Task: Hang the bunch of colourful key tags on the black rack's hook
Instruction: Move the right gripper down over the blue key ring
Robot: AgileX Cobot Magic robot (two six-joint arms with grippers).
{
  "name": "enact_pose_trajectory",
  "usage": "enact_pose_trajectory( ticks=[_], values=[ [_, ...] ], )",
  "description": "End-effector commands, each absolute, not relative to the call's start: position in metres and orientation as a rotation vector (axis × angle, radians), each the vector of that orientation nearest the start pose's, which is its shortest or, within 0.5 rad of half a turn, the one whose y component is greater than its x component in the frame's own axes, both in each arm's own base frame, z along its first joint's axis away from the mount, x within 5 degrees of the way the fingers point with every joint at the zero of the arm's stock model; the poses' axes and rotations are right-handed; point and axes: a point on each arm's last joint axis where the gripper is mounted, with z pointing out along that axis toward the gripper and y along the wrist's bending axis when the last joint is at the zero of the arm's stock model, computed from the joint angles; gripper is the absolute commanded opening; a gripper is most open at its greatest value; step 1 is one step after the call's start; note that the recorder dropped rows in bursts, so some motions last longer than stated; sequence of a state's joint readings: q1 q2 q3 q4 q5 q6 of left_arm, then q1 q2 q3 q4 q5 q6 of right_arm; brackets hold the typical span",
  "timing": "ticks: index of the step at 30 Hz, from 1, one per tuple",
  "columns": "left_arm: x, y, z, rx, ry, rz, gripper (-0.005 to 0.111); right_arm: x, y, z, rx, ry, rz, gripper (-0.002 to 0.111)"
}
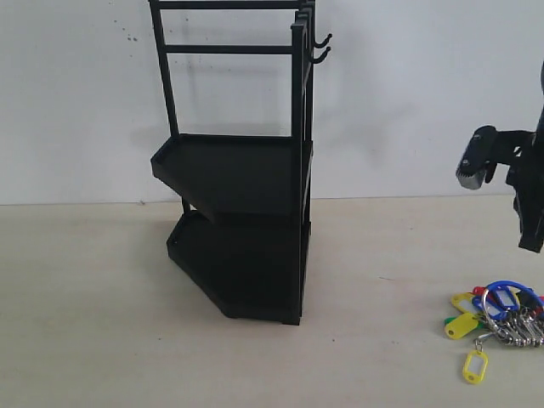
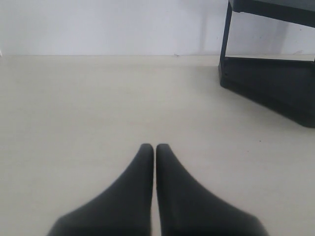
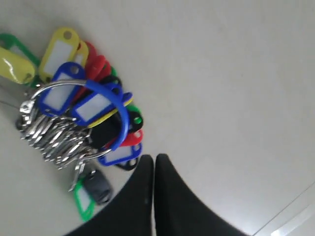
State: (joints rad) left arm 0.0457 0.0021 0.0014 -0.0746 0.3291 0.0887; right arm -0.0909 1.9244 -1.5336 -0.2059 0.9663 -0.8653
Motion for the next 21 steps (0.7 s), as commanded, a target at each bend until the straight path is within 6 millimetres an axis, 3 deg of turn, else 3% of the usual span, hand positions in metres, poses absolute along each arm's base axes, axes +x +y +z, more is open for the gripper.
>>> enact_pose_trajectory(
  ticks=[1, 3, 7, 18, 19, 21],
  values=[
    [0.054, 0.0, 0.185, -0.025, 1.796, 0.012, 0.004, 0.416, -0.056, 0.229, -1.541, 2.449, -0.548, 0.0],
    [0.054, 0.0, 0.185, -0.025, 1.796, 0.012, 0.004, 0.419, -0.06, 0.223, -1.641, 2.414, -0.601, 0.0],
    [0.054, 0.0, 0.185, -0.025, 1.796, 0.012, 0.004, 0.423, -0.063, 0.212, -1.677, 2.418, -0.631, 0.0],
    [0.054, 0.0, 0.185, -0.025, 1.796, 0.012, 0.004, 0.424, -0.06, 0.192, -1.527, 2.554, -0.522, 0.0],
    [0.054, 0.0, 0.185, -0.025, 1.796, 0.012, 0.004, 0.422, -0.06, 0.19, -1.517, 2.585, -0.507, 0.001],
    [0.054, 0.0, 0.185, -0.025, 1.796, 0.012, 0.004, 0.42, -0.06, 0.188, -1.495, 2.631, -0.481, 0.015]
  ],
)
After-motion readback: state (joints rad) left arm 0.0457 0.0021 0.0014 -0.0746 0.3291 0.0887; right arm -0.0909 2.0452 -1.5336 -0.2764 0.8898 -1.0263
